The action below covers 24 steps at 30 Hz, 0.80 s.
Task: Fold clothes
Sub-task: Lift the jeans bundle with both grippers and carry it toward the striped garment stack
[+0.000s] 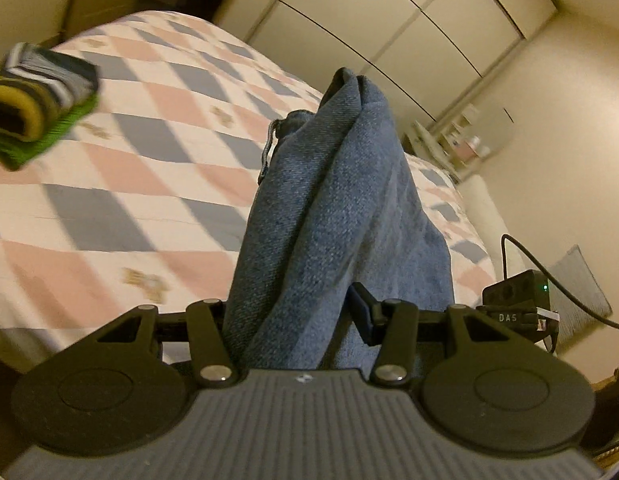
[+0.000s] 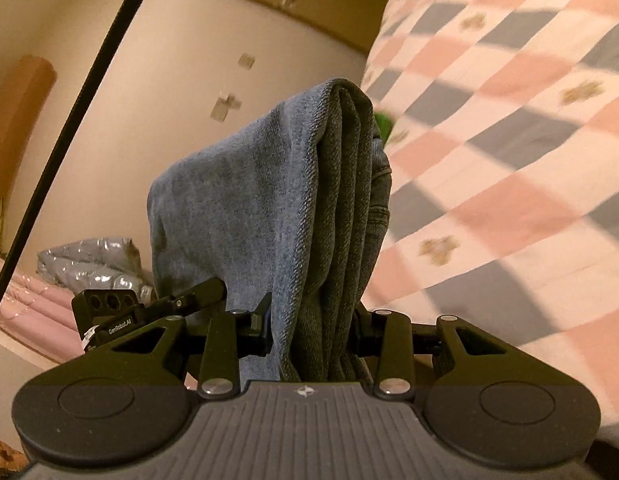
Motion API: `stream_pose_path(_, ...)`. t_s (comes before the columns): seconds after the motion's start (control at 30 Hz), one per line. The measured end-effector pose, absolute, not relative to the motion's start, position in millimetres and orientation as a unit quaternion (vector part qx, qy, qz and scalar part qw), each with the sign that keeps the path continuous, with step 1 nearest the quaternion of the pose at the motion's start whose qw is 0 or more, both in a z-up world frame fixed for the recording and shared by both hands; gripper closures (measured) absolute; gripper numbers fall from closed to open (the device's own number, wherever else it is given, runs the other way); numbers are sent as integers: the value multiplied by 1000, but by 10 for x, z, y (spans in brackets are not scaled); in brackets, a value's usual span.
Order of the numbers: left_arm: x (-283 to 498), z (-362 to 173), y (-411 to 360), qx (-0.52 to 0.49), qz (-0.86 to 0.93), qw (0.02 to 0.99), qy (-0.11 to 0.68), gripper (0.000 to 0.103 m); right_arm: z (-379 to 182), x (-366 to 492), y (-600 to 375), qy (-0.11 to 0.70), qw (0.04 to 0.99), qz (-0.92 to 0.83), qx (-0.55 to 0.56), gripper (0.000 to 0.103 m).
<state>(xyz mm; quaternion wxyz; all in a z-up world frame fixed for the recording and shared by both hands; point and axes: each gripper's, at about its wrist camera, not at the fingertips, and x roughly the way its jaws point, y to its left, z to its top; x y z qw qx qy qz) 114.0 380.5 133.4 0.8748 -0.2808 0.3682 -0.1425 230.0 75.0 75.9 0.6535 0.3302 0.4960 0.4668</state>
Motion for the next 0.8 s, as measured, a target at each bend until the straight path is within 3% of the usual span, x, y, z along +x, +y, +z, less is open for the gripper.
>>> stream_pose_path(0.4, 1034, 1399, 5134, -320, -52, 892, 315, 57, 933, 2713, 1741, 507, 624, 530, 268, 65)
stream_pose_path(0.8, 2058, 1450, 6619, -319, -56, 892, 314, 57, 996, 3611, 3194, 500, 630, 511, 302, 65)
